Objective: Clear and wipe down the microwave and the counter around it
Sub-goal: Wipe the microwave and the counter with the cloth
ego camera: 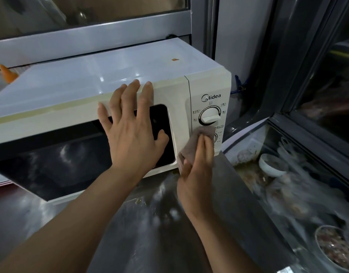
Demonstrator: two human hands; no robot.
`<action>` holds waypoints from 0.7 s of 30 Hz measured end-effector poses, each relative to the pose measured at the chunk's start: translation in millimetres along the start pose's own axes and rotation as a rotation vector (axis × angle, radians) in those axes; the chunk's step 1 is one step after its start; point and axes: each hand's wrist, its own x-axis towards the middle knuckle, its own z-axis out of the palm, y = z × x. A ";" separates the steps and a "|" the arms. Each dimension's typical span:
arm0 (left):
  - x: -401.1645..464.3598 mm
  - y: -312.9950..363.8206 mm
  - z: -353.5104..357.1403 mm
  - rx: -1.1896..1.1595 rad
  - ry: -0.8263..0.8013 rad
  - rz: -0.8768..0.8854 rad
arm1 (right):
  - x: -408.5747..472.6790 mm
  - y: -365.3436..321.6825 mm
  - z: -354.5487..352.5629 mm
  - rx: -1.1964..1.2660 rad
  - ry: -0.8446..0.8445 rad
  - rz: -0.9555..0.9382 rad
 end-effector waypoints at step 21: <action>0.0 0.6 0.7 -0.004 -0.004 -0.016 | 8.0 -7.5 -43.8 0.060 0.146 0.028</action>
